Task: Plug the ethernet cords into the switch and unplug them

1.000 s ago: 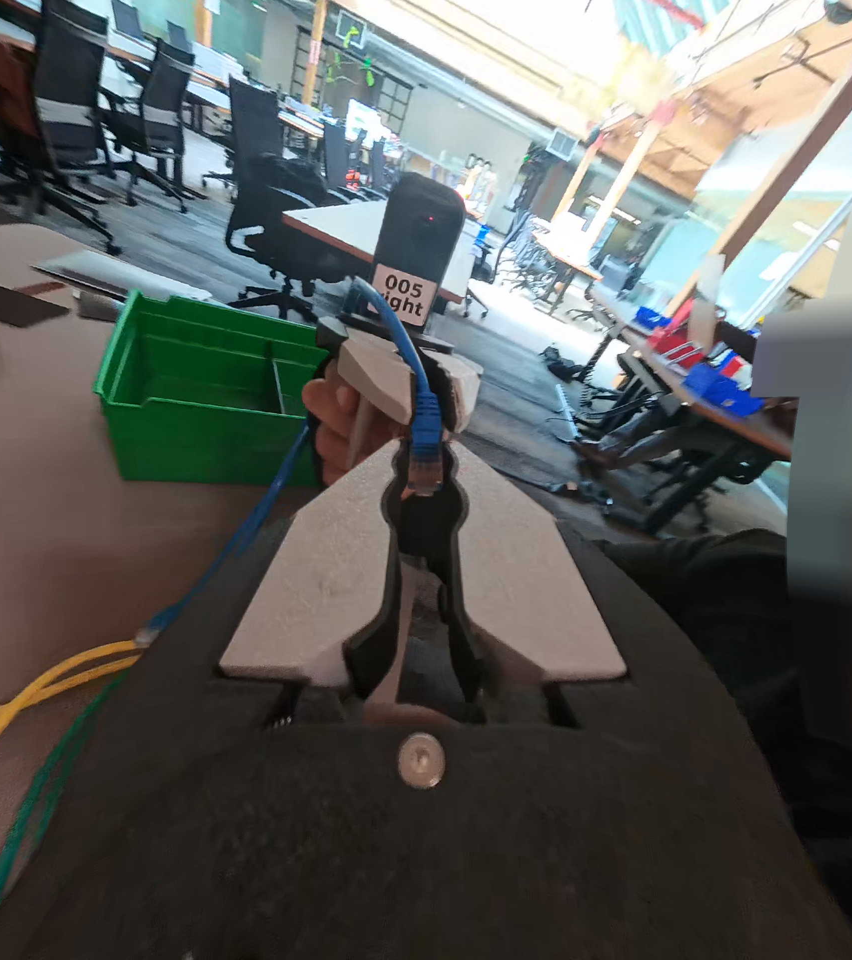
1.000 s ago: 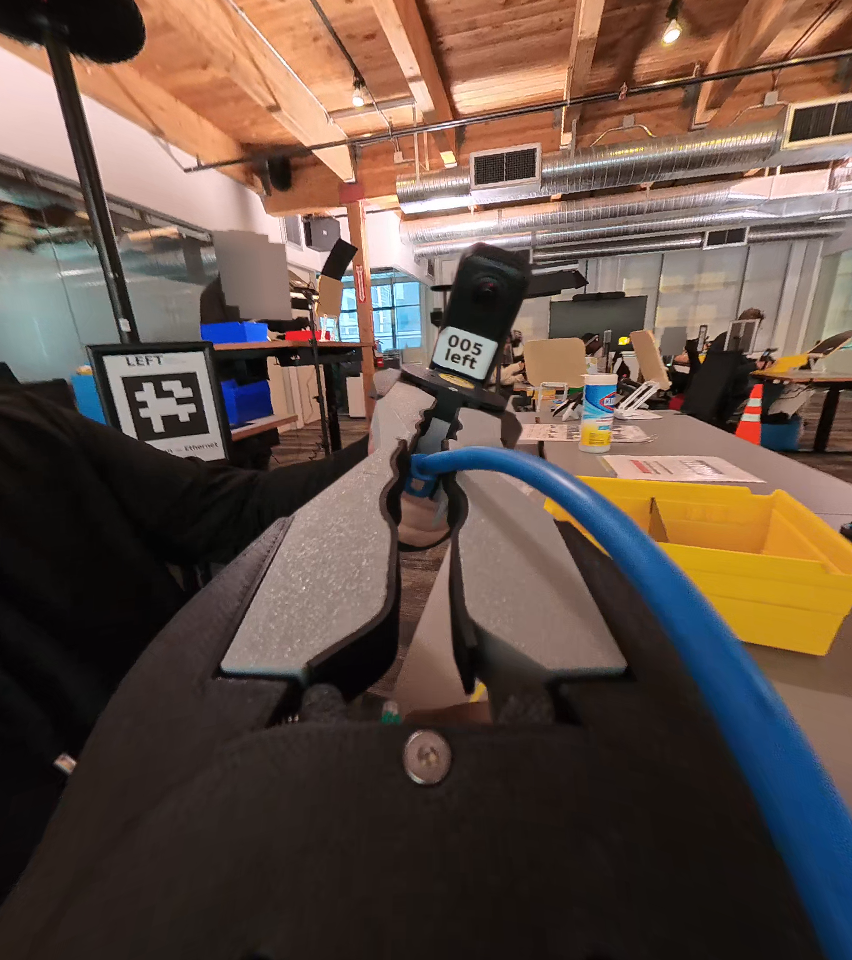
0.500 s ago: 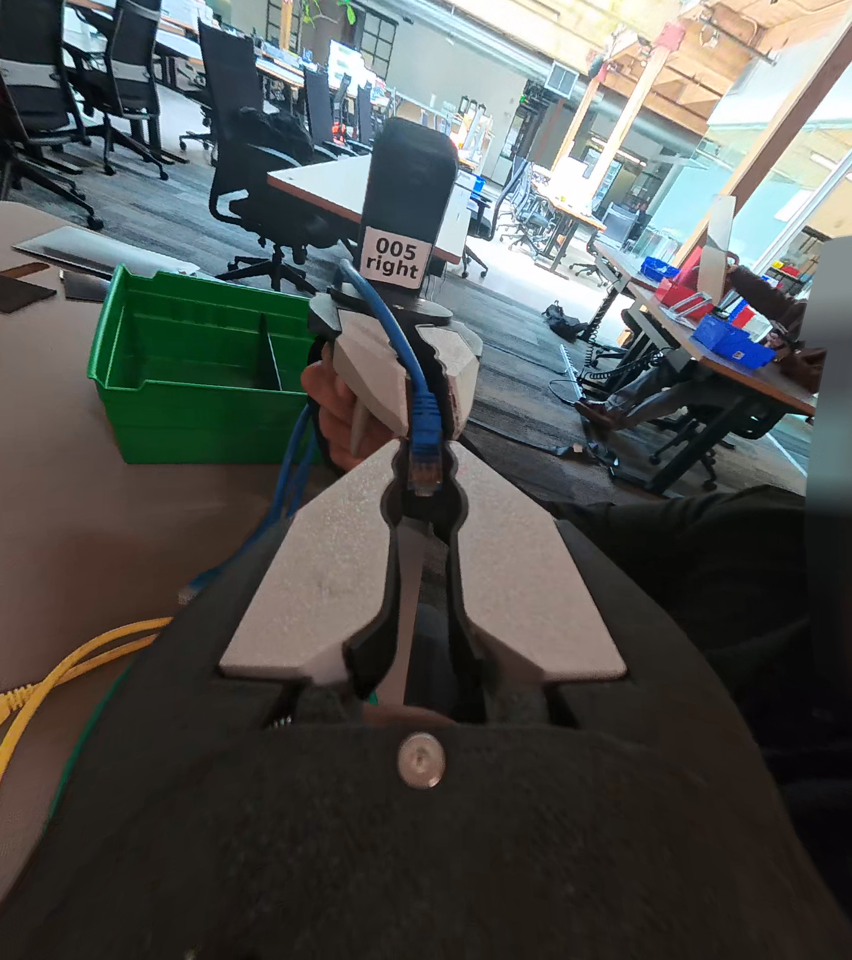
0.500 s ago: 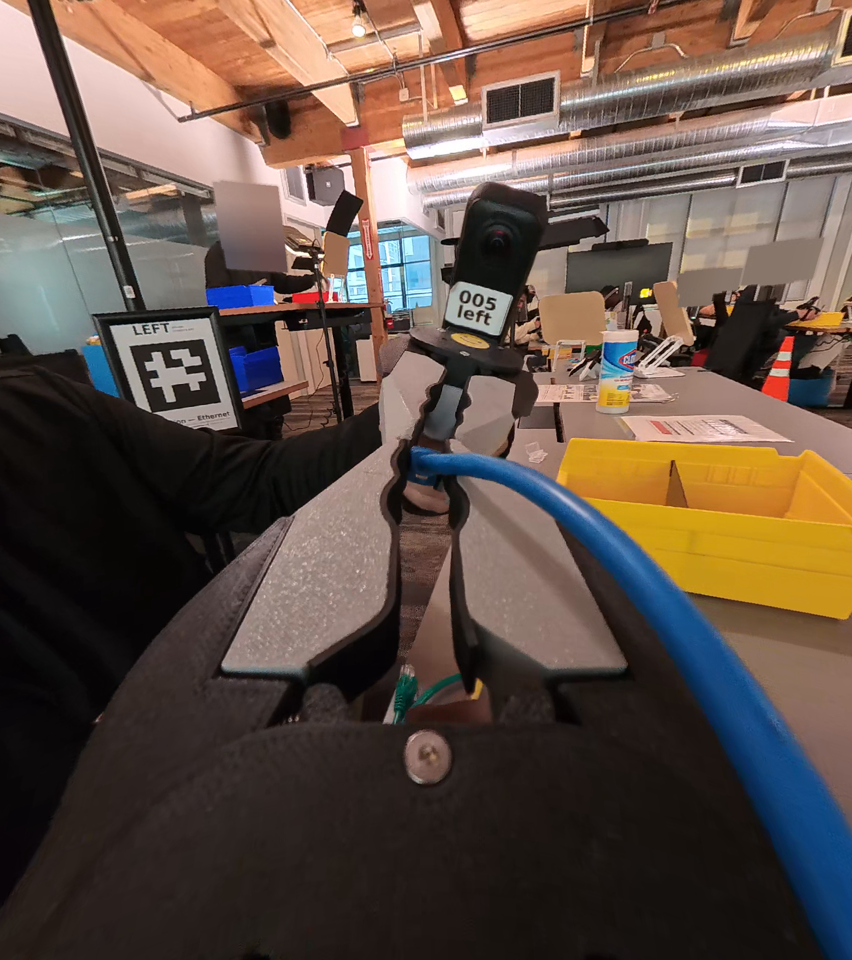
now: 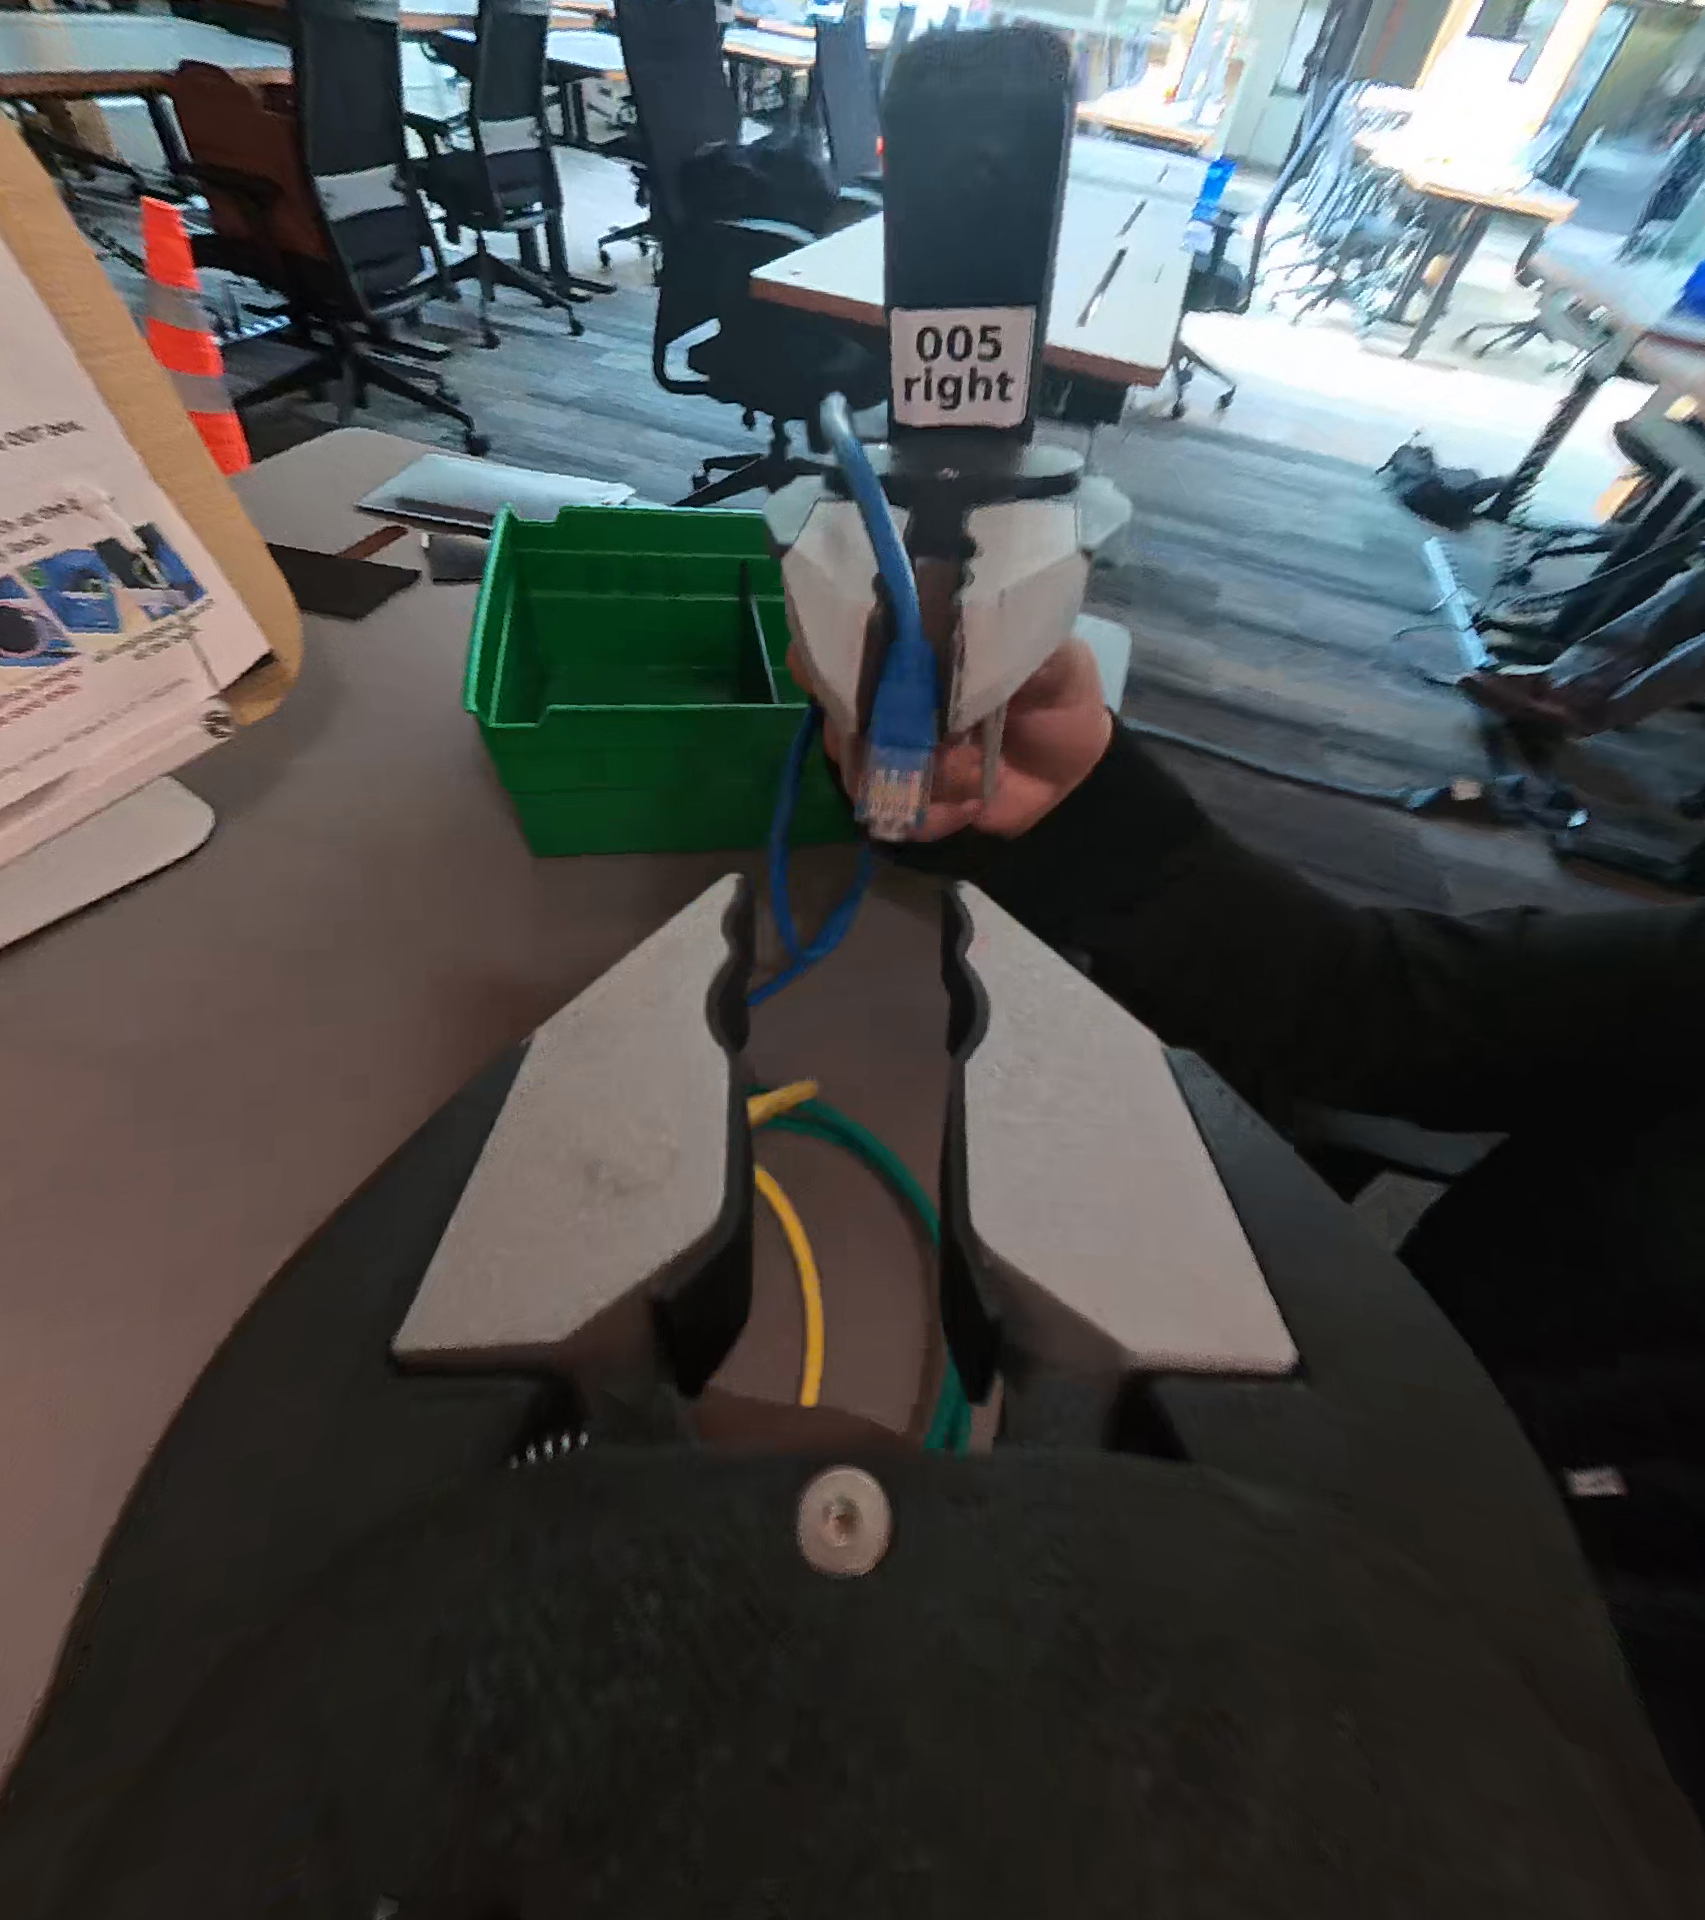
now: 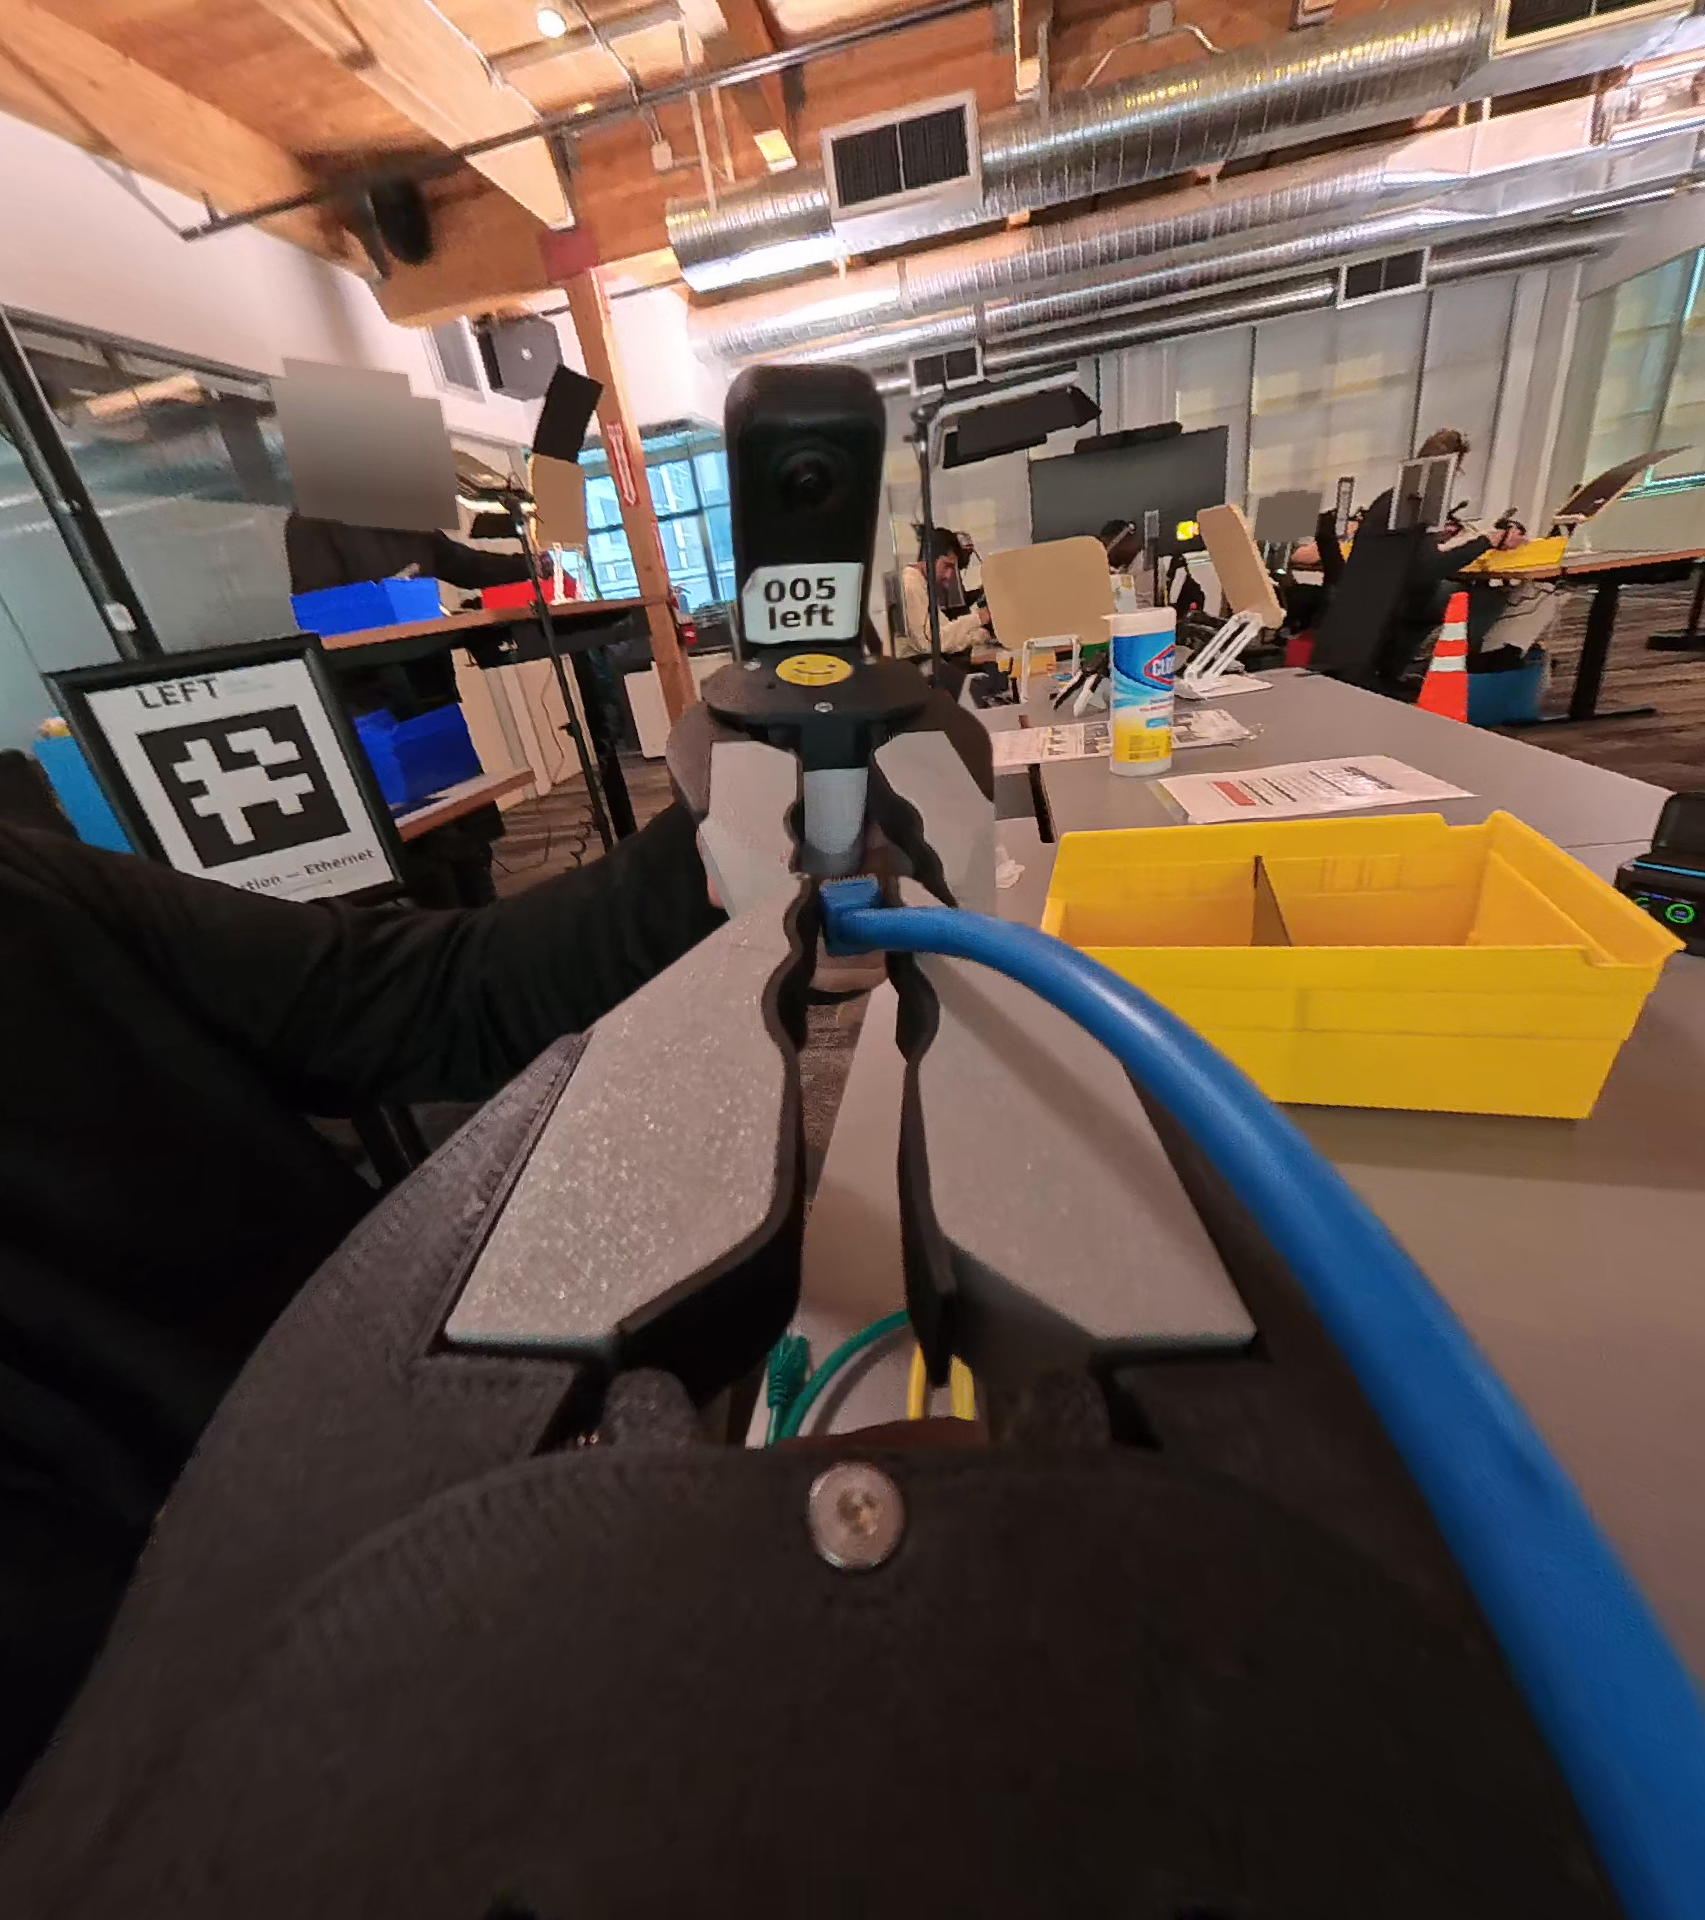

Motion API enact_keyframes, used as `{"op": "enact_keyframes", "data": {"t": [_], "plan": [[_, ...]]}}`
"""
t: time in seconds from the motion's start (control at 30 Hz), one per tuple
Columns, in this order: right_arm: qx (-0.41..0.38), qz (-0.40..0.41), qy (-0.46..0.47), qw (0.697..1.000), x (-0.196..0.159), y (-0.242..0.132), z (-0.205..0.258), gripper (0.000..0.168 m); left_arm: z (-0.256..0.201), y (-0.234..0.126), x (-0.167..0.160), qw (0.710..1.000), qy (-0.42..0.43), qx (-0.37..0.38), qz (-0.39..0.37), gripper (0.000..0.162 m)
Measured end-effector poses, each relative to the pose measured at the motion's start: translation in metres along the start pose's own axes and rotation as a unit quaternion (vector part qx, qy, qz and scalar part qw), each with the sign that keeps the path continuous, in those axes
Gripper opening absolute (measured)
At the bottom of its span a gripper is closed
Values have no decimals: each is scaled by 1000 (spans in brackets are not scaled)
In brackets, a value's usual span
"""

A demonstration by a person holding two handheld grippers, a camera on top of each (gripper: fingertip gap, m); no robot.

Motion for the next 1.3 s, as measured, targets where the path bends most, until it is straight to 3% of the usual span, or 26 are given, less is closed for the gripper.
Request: {"op": "enact_keyframes", "data": {"t": [0.33, 0.47, 0.57, 0.67, 0.77, 0.93, 1.2, 1.27, 1.3], "plan": [[10, 21, 4, 1000, -8, 9, 4, 9, 1, -1, 5, 993, 84, 83, -20, 36], [7, 32, 2, 999, -12, 11, 3, 9, -8, -3, 4, 987, 134, 82, -20, 12], [6, 39, 0, 999, -14, 10, 2, 9, -6, -2, 1, 985, 145, 96, -1, 12], [9, 35, -7, 999, -13, 7, 2, 10, 6, -4, -2, 980, 149, 129, 18, 33], [14, 19, -6, 1000, -7, 1, 4, 10, 20, -10, -14, 977, 149, 146, 51, 41], [10, 14, -9, 1000, -4, -5, 3, 10, 77, -26, -70, 942, 172, 217, 190, 52], [3, 18, 0, 1000, -9, -5, -5, 10, 147, -56, -115, 929, 1, 312, 200, 60], [1, 21, 4, 1000, -12, -4, -8, 10, 171, -63, -136, 890, -68, 396, 217, 25], [-1, 22, 6, 1000, -13, -4, -9, 10, 174, -64, -154, 868, -94, 418, 252, 25]]}}
Point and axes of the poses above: each gripper's, where its closed fingertips meet, y out along the fingers, x out of its top, z = x × y across the jaws, the point moved 1 cm from there along -y, back along the fingers, and after that the axes turned 11 degrees about x, right-handed, at the moved point
